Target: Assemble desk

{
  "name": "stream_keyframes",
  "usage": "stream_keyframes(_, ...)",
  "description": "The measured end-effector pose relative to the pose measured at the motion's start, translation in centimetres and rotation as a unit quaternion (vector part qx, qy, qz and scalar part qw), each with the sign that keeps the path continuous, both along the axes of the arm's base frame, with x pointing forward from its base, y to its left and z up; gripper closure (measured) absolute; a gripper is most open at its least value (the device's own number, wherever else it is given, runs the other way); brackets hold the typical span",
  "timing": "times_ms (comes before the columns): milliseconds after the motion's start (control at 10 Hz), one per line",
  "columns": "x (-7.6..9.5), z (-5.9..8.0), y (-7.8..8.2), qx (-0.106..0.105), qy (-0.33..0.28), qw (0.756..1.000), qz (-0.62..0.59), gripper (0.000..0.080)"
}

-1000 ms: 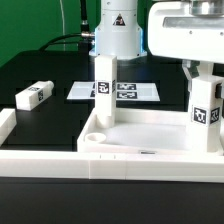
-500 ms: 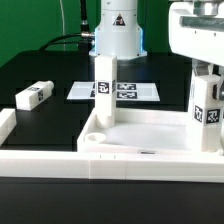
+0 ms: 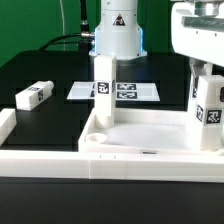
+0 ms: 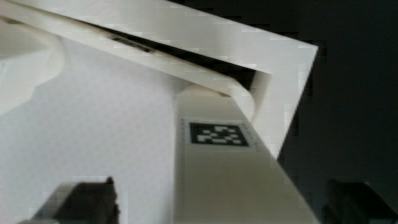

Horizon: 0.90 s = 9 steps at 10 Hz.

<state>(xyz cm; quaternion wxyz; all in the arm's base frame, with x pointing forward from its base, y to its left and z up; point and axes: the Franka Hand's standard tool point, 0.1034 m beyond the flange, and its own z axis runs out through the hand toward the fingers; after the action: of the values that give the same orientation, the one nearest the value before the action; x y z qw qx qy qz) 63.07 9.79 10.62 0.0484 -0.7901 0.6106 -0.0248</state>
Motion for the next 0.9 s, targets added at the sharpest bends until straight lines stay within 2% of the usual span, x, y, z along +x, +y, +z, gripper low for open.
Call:
stream_keyframes(200,0.07,0.1,0.06,-0.013,-0.006,0.993,0.119,0.0163)
stream_keyframes(400,0.16,0.19,0.09,-0.026,-0.014,0.969,0.246,0.0152)
stream_keyframes(600,0.3,0.25,-0.01,-0.034,-0.02,0.95,0.308,0.0151)
stream_keyframes(900,0.25,0.22,0.09,-0.054,-0.021,0.899,0.434,0.0151)
